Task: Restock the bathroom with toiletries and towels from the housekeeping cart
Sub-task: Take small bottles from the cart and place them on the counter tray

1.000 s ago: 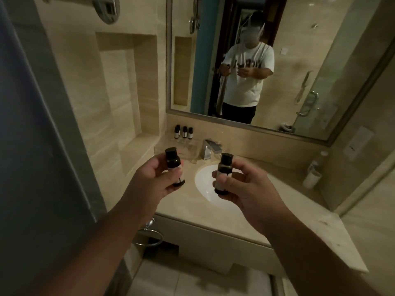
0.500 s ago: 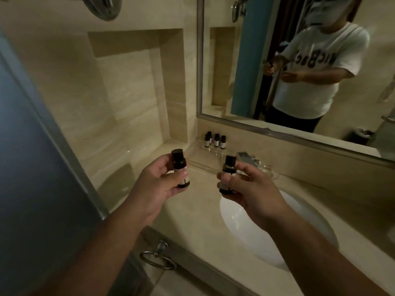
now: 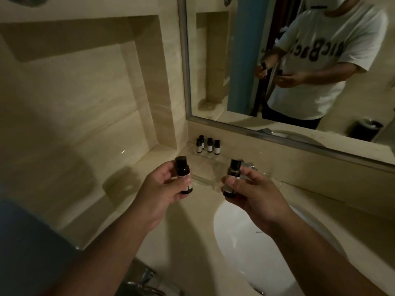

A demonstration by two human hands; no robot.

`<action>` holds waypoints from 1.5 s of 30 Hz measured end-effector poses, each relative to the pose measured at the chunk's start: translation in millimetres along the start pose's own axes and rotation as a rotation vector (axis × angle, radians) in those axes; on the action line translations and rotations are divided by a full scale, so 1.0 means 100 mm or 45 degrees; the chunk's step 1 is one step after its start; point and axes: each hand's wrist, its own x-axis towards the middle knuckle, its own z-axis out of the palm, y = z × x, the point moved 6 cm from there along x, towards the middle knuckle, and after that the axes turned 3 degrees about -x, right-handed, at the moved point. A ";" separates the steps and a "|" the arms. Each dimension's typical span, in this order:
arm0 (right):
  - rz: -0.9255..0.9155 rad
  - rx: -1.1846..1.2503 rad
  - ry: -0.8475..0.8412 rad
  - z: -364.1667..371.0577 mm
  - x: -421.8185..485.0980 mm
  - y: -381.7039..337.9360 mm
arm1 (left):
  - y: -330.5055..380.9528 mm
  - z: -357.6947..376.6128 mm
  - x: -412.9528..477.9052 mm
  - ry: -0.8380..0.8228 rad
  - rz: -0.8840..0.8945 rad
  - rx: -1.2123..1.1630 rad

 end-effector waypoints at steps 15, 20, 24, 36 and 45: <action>-0.016 -0.044 0.366 -0.18 0.81 0.04 | -0.36 0.13 1.59 -0.385 -0.128 -0.041; 0.094 -0.092 0.491 -0.18 1.01 0.39 | -0.75 0.04 1.84 -0.353 -0.264 -0.044; 0.160 -0.176 0.523 -0.19 1.23 0.56 | -1.00 -0.05 2.01 -0.315 -0.366 -0.047; 0.265 -0.178 0.512 -0.34 1.82 0.92 | -1.39 -0.25 2.58 -0.086 -0.276 0.333; 0.240 -0.253 0.476 -0.48 2.39 1.10 | -1.48 -0.04 3.09 0.083 -0.119 0.618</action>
